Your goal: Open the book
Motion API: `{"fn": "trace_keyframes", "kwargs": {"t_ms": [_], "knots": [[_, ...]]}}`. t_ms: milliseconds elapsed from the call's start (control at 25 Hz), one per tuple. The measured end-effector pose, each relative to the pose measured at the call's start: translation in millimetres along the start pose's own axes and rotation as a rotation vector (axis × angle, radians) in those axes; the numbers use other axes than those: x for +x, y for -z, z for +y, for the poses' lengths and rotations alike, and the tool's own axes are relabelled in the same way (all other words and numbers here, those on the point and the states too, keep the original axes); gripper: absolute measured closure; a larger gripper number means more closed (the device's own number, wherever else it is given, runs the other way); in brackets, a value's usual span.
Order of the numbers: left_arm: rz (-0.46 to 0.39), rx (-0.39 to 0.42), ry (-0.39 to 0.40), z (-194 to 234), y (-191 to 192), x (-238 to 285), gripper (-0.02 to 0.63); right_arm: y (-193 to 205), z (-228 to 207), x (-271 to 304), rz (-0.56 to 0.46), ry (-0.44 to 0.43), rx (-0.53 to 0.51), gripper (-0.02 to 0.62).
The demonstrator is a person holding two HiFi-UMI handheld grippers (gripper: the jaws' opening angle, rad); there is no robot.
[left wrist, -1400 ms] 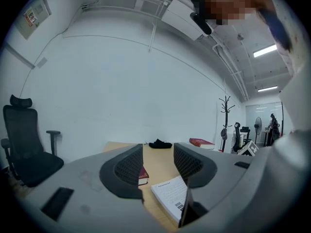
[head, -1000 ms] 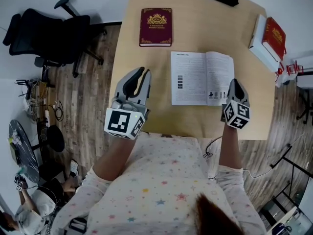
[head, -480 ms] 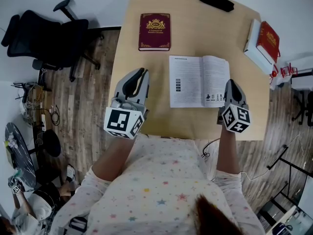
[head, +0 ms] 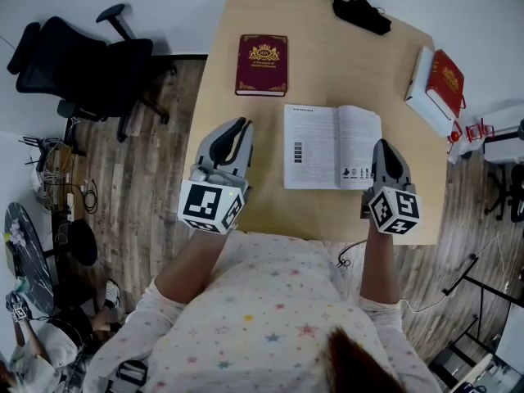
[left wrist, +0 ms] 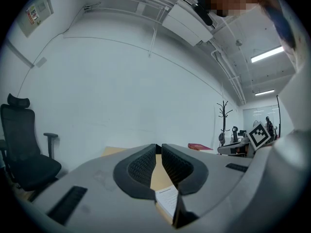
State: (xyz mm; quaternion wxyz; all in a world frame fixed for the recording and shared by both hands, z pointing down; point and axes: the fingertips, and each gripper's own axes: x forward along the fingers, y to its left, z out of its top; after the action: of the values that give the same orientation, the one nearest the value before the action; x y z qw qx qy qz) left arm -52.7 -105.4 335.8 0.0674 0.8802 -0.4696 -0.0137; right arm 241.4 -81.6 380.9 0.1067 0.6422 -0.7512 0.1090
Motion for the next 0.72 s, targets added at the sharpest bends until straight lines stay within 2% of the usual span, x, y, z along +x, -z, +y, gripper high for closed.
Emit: {"fn": "trace_keyframes", "kwargs": {"t_ms": [400, 720], "knots": [[-0.026, 0.006, -0.003, 6.4, -12.0, -0.1, 0.561, -43.9, 25.7, -11.7, -0.086, -0.011, -0.010, 0.595], [-0.059, 0.017, -0.022, 11.3, -26.1, -2.6, 0.561, -82.0, 53.5, -14.8, -0.159, -0.064, -0.034, 0.595]]}}
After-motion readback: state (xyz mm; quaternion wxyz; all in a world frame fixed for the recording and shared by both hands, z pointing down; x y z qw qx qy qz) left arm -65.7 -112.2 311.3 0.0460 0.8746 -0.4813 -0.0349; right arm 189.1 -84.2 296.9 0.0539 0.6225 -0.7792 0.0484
